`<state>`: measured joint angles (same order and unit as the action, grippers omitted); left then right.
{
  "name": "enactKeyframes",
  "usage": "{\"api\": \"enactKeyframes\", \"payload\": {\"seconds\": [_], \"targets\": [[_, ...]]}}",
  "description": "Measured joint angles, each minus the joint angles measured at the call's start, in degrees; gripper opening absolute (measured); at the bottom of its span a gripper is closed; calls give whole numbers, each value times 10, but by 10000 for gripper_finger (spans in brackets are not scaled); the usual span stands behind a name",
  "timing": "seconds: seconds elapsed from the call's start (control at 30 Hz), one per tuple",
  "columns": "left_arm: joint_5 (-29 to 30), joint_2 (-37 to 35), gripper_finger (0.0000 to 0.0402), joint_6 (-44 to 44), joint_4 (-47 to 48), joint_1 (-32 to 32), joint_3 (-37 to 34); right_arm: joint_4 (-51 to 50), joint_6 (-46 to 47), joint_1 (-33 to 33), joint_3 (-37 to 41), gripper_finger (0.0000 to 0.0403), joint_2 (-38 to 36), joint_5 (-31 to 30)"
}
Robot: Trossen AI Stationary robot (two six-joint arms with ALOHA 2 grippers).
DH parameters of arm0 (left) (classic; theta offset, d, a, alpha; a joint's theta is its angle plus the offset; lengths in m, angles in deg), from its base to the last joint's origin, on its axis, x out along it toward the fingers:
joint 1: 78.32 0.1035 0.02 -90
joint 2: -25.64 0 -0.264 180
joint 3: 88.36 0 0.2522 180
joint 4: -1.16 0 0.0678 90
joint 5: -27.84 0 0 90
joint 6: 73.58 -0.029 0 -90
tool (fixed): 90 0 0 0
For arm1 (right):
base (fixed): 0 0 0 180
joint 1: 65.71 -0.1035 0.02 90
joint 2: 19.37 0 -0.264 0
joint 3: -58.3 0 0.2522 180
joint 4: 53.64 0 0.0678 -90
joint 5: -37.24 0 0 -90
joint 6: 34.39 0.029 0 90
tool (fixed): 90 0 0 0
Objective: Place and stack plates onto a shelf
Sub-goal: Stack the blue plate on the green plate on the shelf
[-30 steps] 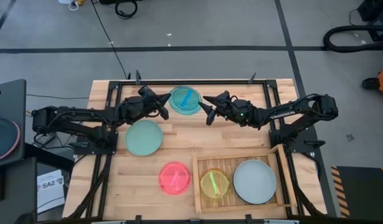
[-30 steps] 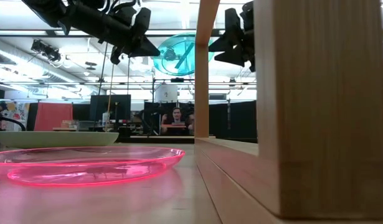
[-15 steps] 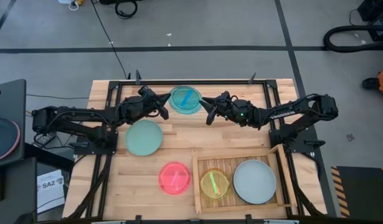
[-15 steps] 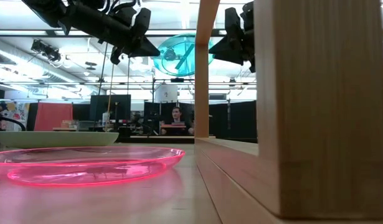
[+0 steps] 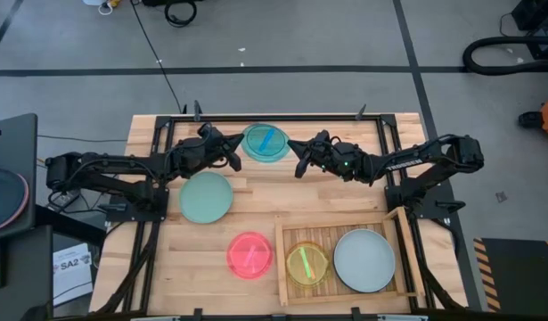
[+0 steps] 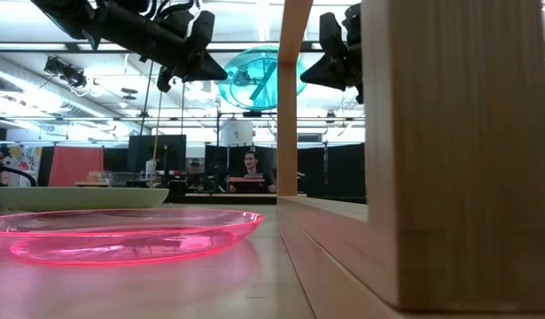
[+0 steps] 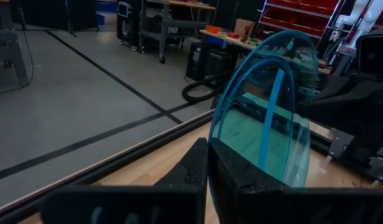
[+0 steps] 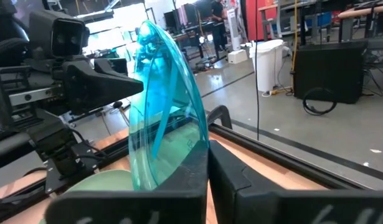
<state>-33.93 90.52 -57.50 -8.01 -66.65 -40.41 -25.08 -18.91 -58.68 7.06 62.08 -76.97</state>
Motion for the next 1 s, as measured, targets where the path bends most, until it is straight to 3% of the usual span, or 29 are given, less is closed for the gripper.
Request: {"api": "enactKeyframes", "payload": {"seconds": [0.57,0.87,1.0], "targets": [[0,0,24,-2,0,0,0,0,-1,0,0,8,0,1],[-2,0,87,-3,0,0,0,0,-2,4,0,8,0,-10],[-2,0,119,-3,0,0,0,0,-2,8,0,8,0,-42]]}}
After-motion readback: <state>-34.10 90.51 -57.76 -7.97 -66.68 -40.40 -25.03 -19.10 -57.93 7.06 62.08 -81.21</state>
